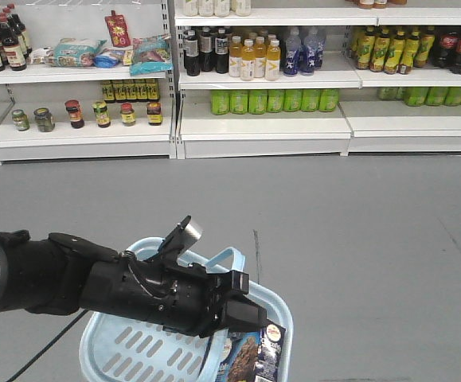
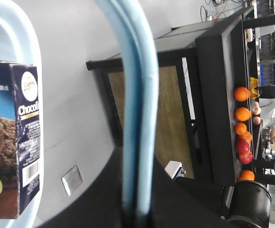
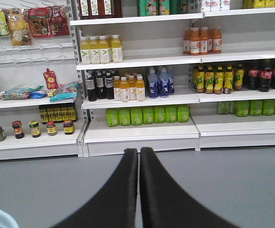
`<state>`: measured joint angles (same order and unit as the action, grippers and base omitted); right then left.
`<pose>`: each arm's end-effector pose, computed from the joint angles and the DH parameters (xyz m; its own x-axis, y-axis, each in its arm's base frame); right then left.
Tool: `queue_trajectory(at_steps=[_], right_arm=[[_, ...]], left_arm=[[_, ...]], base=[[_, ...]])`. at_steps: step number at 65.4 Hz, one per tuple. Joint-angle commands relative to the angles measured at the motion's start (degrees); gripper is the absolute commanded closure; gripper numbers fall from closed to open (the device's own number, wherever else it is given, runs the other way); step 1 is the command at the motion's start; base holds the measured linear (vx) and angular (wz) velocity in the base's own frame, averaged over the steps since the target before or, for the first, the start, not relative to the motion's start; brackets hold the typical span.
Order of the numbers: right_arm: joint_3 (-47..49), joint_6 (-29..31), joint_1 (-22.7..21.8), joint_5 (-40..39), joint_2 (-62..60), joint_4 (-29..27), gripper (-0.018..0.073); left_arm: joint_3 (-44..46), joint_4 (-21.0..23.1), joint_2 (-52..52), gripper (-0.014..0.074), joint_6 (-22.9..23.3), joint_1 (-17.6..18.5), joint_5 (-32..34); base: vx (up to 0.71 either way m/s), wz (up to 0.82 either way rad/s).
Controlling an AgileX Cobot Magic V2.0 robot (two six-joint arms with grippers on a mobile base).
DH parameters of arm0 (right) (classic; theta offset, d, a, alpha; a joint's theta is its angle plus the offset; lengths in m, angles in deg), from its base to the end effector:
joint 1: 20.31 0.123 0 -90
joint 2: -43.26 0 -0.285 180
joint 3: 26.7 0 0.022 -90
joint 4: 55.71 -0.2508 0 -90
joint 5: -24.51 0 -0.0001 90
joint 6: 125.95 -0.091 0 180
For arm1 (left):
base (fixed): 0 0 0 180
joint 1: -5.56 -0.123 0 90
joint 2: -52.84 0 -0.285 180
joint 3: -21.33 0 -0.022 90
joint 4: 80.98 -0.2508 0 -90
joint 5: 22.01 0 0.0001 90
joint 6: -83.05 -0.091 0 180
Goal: Left arm holds basket, right arm returns cookies
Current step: 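Drive along the drink shelves carrying the basket with the left gripper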
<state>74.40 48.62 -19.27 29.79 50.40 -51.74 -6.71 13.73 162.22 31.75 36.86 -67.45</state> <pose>0.0569 0.0004 0.1955 -0.0231 0.0254 -0.9994 -0.0112 0.9996 0.0256 0.2463 -0.2254 0.1787 -0.9847 0.0120 -0.1739 0.1580 0.4826 -0.8615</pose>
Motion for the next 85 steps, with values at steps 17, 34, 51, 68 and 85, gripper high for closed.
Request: queue_trajectory(at_steps=[17,34,51,68,85], right_arm=[[0.04,0.11,-0.11,-4.4,-0.57,0.6,0.0568],[0.04,0.11,-0.11,-4.4,-0.57,0.6,0.0568],[0.04,0.11,-0.11,-4.4,-0.57,0.6,0.0568],[0.04,0.11,-0.11,-4.39,-0.57,0.6,0.0568],[0.04,0.11,-0.11,-4.39,-0.57,0.6,0.0568]], left_arm=[[1.35,3.08,-2.7,0.0603,-0.5,0.26,-3.3],[1.35,3.08,-2.7,0.0603,-0.5,0.26,-3.3],[1.35,3.08,-2.7,0.0603,-0.5,0.26,-3.3],[1.35,3.02,-2.7,0.0603,-0.5,0.26,-3.3],[1.35,3.02,-2.7,0.0603,-0.5,0.26,-3.3]], base=[[0.34,0.06],[0.33,0.02],[0.33,-0.06],[0.33,-0.06],[0.35,0.02]])
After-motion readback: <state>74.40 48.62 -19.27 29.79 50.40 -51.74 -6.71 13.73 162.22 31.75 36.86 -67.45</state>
